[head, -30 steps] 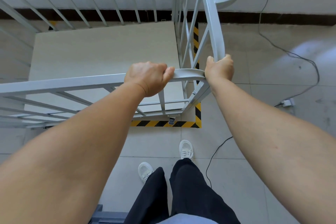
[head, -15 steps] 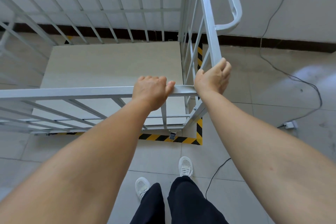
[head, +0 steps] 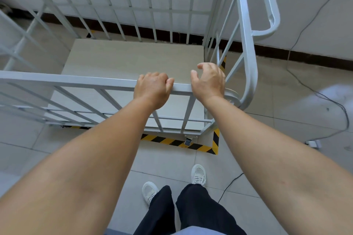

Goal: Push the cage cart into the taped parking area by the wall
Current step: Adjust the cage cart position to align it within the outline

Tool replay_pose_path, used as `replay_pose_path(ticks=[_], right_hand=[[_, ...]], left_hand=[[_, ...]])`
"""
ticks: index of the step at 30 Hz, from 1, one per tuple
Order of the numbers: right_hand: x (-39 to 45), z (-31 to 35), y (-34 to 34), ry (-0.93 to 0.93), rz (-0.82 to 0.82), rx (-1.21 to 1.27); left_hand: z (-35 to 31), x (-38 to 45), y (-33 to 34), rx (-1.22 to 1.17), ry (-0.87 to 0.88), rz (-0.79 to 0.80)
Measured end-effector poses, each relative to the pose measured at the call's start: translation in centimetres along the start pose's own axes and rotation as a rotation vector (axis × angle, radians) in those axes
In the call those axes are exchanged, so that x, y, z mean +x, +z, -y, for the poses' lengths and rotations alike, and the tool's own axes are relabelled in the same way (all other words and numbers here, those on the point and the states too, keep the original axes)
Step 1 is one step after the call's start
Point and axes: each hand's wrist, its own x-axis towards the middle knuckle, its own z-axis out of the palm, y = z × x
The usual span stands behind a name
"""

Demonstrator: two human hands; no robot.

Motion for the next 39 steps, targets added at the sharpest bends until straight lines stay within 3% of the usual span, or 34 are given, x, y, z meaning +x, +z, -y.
replay_pose_path(ticks=[7, 21, 39], right_hand=[[-1.7, 7.1, 3.3, -0.157, 0.093, -0.029], [-6.5, 28.9, 14.0, -0.489, 0.343, -0.019], [-2.2, 52.8, 30.7, -0.691, 0.711, -0.067]], left_hand=[[7.3, -2.6, -1.8, -0.072, -0.105, -0.131], [28.7, -7.9, -8.5, -0.272, -0.548, -0.272], [55.1, -2.0, -16.6, -0.287, -0.846, -0.444]])
